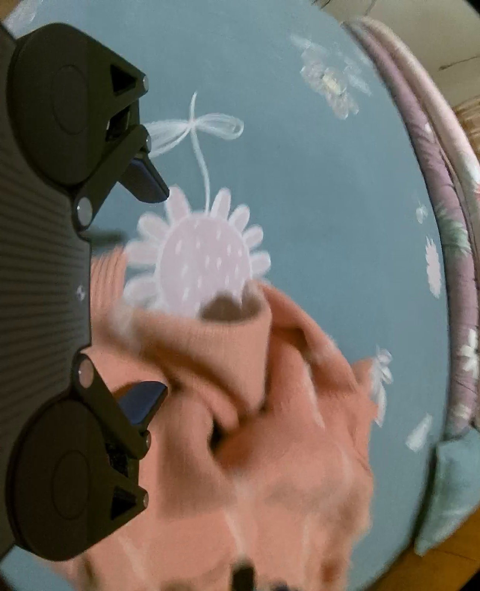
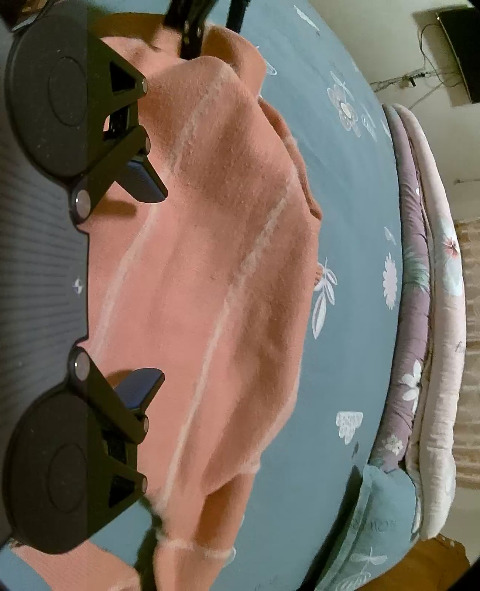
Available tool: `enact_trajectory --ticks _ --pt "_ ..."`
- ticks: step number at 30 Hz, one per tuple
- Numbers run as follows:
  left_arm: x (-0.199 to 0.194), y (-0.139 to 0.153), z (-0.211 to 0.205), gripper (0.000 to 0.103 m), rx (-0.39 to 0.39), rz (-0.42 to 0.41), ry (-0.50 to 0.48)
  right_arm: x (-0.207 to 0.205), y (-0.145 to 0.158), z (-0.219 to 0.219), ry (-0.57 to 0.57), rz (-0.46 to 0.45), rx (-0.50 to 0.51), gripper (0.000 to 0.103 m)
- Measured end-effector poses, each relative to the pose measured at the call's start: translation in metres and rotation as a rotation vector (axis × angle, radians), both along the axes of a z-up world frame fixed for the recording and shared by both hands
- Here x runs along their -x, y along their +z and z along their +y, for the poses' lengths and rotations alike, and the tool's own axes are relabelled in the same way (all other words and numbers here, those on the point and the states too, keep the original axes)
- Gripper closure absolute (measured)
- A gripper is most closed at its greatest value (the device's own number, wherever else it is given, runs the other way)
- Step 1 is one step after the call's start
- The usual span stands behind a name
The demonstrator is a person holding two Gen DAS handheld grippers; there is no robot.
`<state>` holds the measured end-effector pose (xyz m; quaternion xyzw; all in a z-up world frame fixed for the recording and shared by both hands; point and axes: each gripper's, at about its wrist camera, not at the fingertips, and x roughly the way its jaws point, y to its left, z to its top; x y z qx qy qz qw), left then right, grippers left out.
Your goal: Fold clothes
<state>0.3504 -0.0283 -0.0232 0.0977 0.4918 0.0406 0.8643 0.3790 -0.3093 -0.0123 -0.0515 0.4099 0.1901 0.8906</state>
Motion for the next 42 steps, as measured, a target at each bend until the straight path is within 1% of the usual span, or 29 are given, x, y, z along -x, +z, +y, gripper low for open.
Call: enact_trajectory --ticks 1,5,7,10,14,17,19,21,23,25,26,28,32,35,39,42 --pt "-0.002 -0.001 0.005 0.001 -0.011 -0.001 0.004 0.002 0.000 -0.002 -0.011 -0.001 0.007 0.003" --pt "-0.011 0.001 0.023 0.000 0.006 -0.011 0.009 0.008 -0.001 -0.012 -0.062 0.002 0.038 0.002" --pt "-0.014 0.004 0.028 0.000 -0.009 -0.027 -0.002 0.010 -0.002 -0.015 -0.092 0.004 0.044 0.002" --pt "-0.018 0.008 0.031 0.001 -0.060 -0.050 -0.021 0.014 0.001 -0.014 -0.126 0.004 0.044 0.002" --pt "-0.026 0.012 0.041 0.001 -0.133 -0.067 -0.051 0.023 0.008 -0.002 -0.138 -0.024 0.069 0.002" --pt "-0.030 0.009 0.056 0.001 -0.213 -0.070 -0.057 0.027 0.014 0.011 -0.153 -0.040 0.083 0.001" --pt "-0.034 0.006 0.072 0.006 -0.235 -0.074 -0.047 0.028 0.016 0.024 -0.167 -0.043 0.096 0.001" --pt "-0.038 0.004 0.094 0.007 -0.199 -0.074 -0.037 0.029 0.018 0.038 -0.183 -0.044 0.113 0.001" --pt "-0.044 0.003 0.109 0.009 -0.180 -0.084 -0.045 0.030 0.020 0.051 -0.199 -0.045 0.130 0.001" --pt "-0.050 0.001 0.124 0.016 -0.173 -0.095 -0.056 0.030 0.022 0.065 -0.215 -0.047 0.147 0.001" --pt "-0.054 0.001 0.133 0.017 -0.161 -0.095 -0.056 0.031 0.023 0.073 -0.222 -0.049 0.156 0.001" --pt "-0.062 -0.001 0.150 0.018 -0.133 -0.095 -0.051 0.032 0.027 0.087 -0.231 -0.056 0.174 0.001" --pt "-0.076 -0.006 0.194 0.018 -0.113 -0.099 -0.023 0.033 0.035 0.113 -0.244 -0.068 0.205 0.001" --pt "-0.084 -0.011 0.216 0.018 -0.079 -0.082 -0.021 0.035 0.040 0.131 -0.243 -0.076 0.231 0.001" --pt "-0.088 -0.014 0.225 0.017 -0.097 -0.089 -0.075 0.038 0.043 0.145 -0.236 -0.088 0.280 0.000" --pt "-0.093 -0.009 0.232 0.017 -0.096 -0.098 -0.072 0.039 0.043 0.145 -0.253 -0.088 0.291 0.000"
